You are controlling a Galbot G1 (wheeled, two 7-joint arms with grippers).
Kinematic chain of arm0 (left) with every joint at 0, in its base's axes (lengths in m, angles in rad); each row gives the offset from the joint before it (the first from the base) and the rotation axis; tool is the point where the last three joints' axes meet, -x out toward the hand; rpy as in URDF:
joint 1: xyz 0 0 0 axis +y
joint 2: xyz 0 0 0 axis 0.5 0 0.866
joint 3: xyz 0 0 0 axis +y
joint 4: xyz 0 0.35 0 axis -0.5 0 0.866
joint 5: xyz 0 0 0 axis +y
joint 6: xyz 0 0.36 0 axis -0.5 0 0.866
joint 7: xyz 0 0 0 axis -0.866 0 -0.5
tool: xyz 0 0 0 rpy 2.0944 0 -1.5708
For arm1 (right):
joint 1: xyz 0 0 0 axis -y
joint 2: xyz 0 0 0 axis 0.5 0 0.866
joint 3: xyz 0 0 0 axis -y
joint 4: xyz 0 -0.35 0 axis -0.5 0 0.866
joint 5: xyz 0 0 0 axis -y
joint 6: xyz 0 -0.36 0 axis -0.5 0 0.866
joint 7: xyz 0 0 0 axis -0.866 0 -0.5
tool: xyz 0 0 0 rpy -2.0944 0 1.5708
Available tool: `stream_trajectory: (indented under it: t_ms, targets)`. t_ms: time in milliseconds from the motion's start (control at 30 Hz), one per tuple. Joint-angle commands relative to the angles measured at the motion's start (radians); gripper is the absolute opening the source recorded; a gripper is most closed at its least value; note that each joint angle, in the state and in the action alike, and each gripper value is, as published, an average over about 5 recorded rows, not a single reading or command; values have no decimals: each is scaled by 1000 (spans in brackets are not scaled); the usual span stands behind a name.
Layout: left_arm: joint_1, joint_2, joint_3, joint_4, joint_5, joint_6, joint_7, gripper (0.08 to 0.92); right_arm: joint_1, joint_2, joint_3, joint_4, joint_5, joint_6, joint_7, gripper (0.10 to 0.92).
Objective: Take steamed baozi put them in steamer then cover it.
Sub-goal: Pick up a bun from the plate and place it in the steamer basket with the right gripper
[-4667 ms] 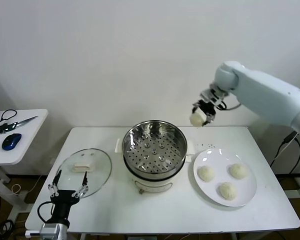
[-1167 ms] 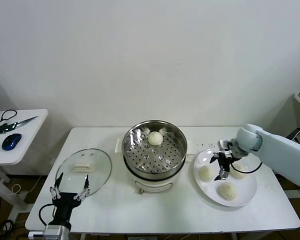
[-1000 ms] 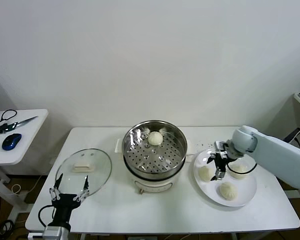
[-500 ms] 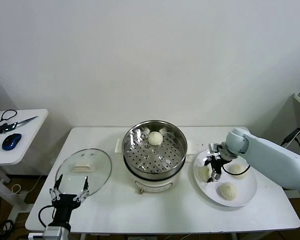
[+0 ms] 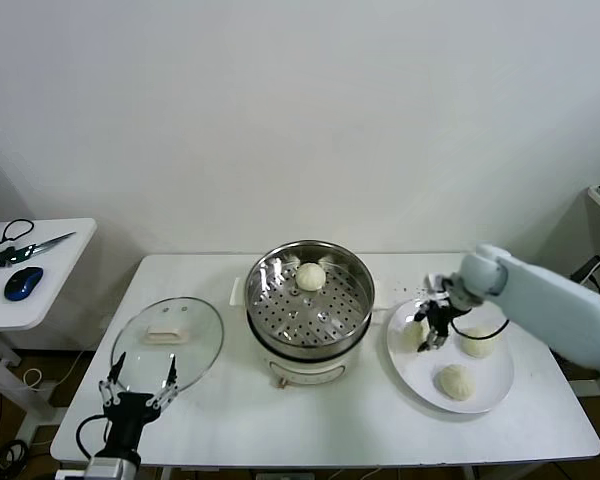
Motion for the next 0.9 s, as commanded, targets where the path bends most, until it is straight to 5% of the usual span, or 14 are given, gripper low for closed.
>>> stream_trajectory:
  t_ms: [33,400,900]
  targets:
    - [5,5,7,-7,-7,0,1,823,523,16,-341,20,291,-5,-11,683]
    - [8,12,21,-26,-17,-3,1,823,699,348,-483,17,559,-90,50,687]
    - [38,18,20,-57,-26,-6,-4,823,475,667,-463,-25,594,-184,197,687]
